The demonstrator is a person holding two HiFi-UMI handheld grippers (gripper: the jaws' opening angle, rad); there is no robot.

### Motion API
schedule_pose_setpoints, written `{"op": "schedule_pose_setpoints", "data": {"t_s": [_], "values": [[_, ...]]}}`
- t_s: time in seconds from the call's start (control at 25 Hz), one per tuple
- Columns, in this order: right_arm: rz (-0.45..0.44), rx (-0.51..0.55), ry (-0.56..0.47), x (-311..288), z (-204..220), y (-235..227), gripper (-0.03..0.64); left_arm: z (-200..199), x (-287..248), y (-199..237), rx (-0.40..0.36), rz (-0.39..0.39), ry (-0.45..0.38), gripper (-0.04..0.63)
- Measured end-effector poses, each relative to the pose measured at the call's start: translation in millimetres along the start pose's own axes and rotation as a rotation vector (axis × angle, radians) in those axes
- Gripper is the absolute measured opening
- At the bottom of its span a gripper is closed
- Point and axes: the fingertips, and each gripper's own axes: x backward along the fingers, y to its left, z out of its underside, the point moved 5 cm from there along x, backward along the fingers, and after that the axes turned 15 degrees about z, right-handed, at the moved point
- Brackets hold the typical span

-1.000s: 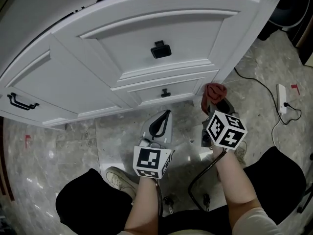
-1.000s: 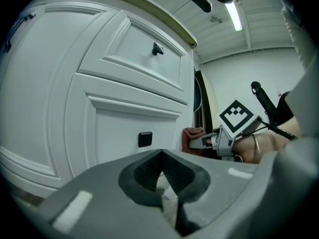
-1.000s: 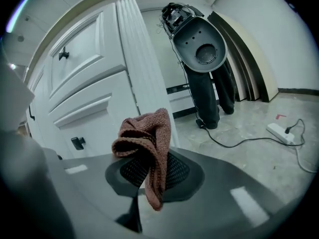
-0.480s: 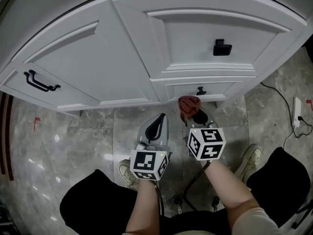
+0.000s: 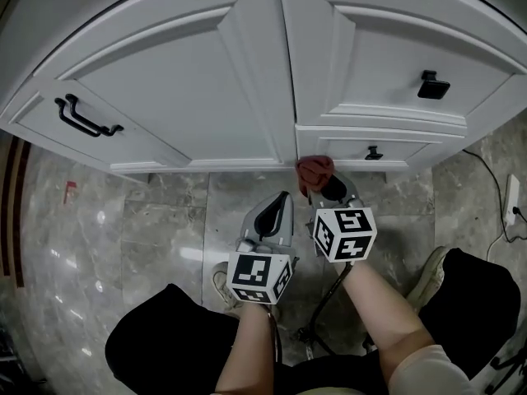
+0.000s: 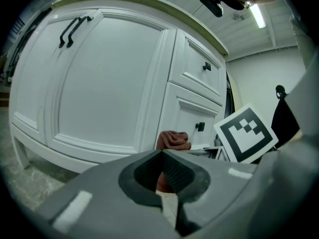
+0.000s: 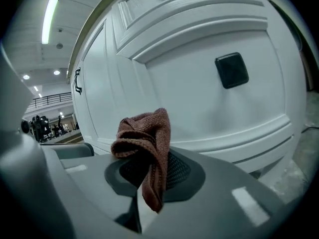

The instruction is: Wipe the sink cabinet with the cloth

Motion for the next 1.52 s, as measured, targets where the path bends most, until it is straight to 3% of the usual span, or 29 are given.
{"op": "schedule_pose_setpoints", "data": {"t_s": [0.68,1.2,1.52], "values": [[0.174,-0.076,0.016,21.3,-4.0,-82.4,0.094,-7.0,-43.5,-38.2,-0.038,0.091,0.010,0.000],[0.358,-0.236,0.042,45.8,-4.9,-183.7,0.085,-13.8,-85.9,-77.7,-0.050,0.146,0.016,0.000],[0.358,-0.162,0.065,50.0,-7.2,-211.8,0.084,-10.0,-123.3,-107.5,-0.052,0.208,0.027,0.001]]}}
